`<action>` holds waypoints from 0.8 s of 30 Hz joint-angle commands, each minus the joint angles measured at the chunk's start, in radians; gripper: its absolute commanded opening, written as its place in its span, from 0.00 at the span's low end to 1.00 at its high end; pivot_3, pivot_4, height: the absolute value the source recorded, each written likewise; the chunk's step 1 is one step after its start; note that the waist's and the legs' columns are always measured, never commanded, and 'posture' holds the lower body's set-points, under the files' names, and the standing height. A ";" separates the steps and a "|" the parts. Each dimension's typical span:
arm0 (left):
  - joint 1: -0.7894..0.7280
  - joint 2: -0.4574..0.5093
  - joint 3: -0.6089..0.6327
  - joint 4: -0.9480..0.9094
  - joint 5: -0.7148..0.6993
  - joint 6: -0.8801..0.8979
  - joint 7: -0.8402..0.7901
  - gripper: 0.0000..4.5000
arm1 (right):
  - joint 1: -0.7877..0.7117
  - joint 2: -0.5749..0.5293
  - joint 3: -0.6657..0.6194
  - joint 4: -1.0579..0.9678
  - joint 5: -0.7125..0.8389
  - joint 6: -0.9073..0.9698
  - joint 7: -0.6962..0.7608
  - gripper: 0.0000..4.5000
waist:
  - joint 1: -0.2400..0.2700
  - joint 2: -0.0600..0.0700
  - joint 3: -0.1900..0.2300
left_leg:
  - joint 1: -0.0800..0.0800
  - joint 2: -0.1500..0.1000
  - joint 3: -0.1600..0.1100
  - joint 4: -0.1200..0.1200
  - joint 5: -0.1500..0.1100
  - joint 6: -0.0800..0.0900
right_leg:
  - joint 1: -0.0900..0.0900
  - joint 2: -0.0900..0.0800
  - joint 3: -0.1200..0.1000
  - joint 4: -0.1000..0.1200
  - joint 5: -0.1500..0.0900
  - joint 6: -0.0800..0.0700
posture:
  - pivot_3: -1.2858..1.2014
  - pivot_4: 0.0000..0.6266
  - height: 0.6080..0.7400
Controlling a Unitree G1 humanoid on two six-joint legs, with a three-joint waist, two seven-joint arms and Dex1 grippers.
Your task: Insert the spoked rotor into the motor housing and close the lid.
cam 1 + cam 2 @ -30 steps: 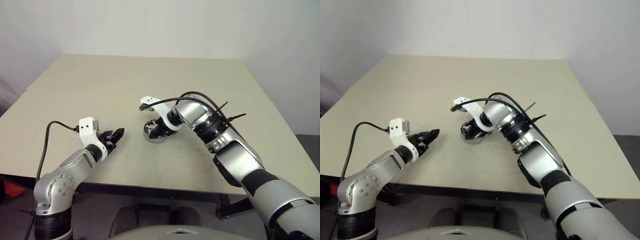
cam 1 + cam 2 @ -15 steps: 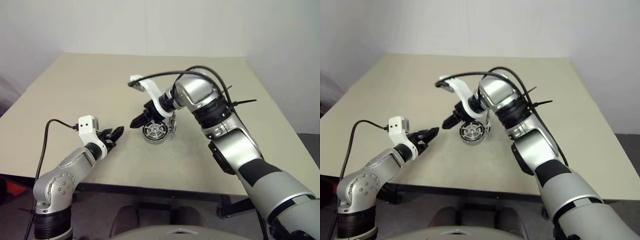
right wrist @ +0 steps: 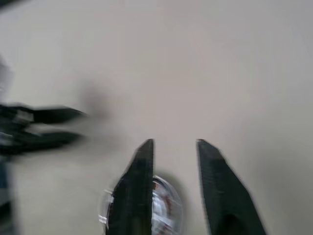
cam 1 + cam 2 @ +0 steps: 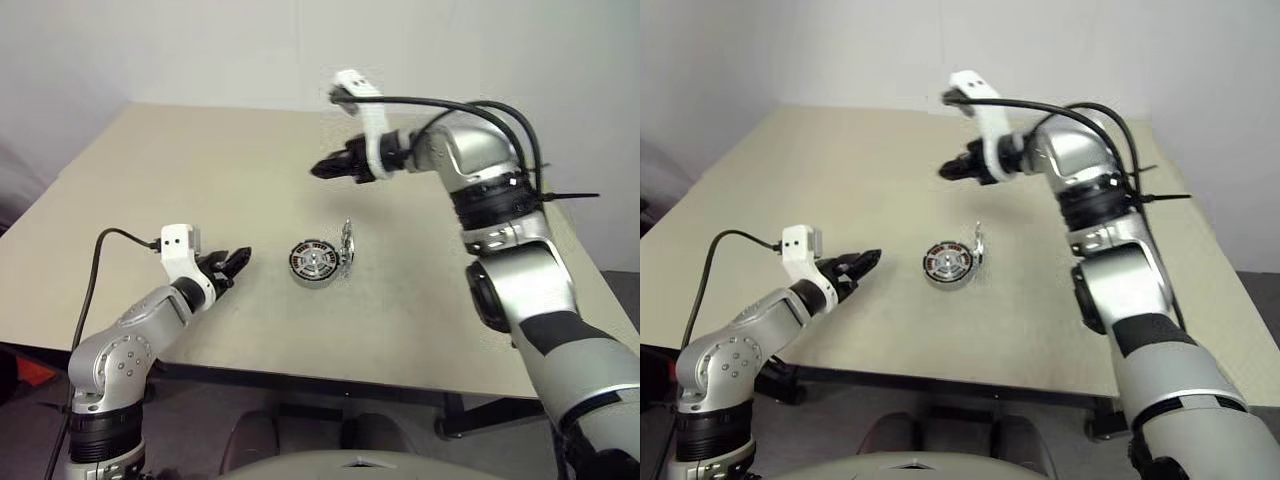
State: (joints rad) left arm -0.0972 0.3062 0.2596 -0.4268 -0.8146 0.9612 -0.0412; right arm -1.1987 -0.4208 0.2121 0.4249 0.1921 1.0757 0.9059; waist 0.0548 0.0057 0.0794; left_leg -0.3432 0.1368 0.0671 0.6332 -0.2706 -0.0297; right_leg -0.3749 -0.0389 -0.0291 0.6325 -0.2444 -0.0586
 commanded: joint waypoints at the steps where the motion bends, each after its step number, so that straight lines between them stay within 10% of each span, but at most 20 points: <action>1: -0.018 0.008 -0.004 -0.003 -0.001 0.002 -0.020 0.67 | 0.056 -0.092 0.017 -0.083 -0.013 -0.091 0.054 0.06 | 0.000 0.000 0.000 | -0.001 0.000 0.000 0.000 0.000 0.000 | 0.000 0.000 0.000 0.000 0.000 0.000 | 0.52 0.00 1.00; 9: -0.050 0.029 0.006 0.020 -0.007 0.024 -0.046 0.67 | 0.328 -0.299 0.073 -0.536 0.108 -0.063 0.253 0.00 | -0.003 0.000 0.000 | 0.001 0.001 0.001 0.000 0.002 0.004 | 0.000 0.001 0.000 0.000 0.000 0.000 | 0.52 0.00 1.00; 24: -0.018 0.029 0.061 -0.044 -0.018 0.051 -0.015 0.67 | 0.329 -0.088 0.100 -0.509 0.171 -0.012 0.099 0.00 | -0.005 0.000 0.000 | 0.007 0.001 0.001 0.001 0.004 0.005 | 0.006 0.000 0.000 0.003 -0.002 -0.005 | 0.52 0.00 1.00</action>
State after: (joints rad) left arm -0.1118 0.3305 0.2942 -0.4221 -0.8163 1.0145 -0.0623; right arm -0.8418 -0.5081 0.3236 -0.0888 0.3696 1.0883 1.0179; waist 0.0498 0.0056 0.0794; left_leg -0.3371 0.1374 0.0685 0.6343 -0.2659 -0.0229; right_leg -0.3699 -0.0392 -0.0289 0.6353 -0.2464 -0.0636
